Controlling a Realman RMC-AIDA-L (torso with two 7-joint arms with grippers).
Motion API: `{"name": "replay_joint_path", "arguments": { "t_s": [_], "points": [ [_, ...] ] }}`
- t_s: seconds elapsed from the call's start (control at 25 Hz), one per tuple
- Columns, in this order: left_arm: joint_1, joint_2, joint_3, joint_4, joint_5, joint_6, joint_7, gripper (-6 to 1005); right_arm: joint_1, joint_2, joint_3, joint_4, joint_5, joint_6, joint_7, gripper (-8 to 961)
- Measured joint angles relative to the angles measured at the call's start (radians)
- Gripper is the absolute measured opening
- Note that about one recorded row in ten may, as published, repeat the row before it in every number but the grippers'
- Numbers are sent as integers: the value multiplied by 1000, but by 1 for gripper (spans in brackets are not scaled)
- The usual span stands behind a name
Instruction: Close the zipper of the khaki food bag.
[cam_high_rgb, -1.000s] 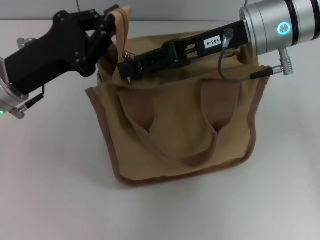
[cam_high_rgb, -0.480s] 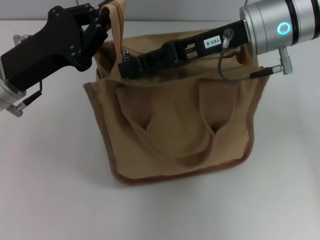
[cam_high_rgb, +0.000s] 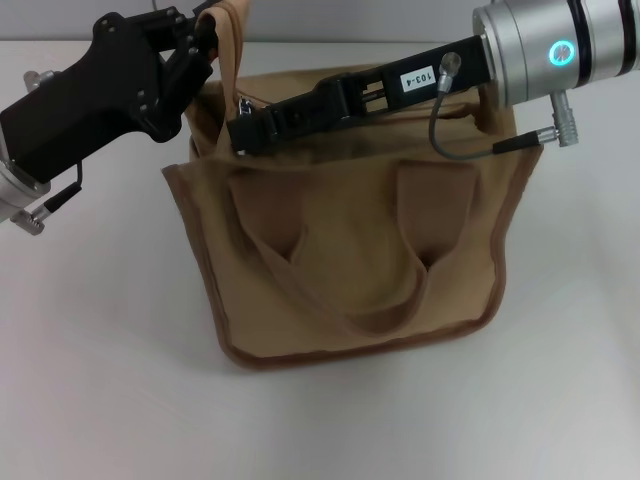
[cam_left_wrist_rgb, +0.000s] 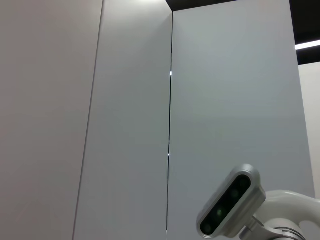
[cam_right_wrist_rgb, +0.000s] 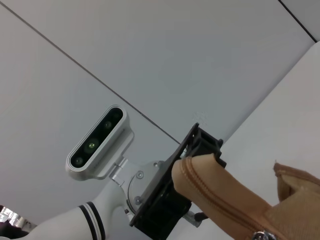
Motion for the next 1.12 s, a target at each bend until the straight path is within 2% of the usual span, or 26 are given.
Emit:
{"name": "replay_joint_path", "arguments": {
  "t_s": [0.32, 0.52, 0.8, 1.12],
  "points": [
    [2, -1, 2, 0, 0, -2, -1, 34, -10, 3, 3, 8, 2, 9, 5, 376],
    [2, -1, 1, 0, 0, -5, -3, 35, -28, 5, 10, 5, 20, 19, 19, 246],
    [2, -2, -3, -1, 0, -26, -5, 35, -69, -3, 18, 0, 57, 19, 31, 253],
    [-5, -2, -3, -2, -1, -28, -16, 35, -77, -4, 20, 0, 50, 21, 32, 253]
  ]
}}
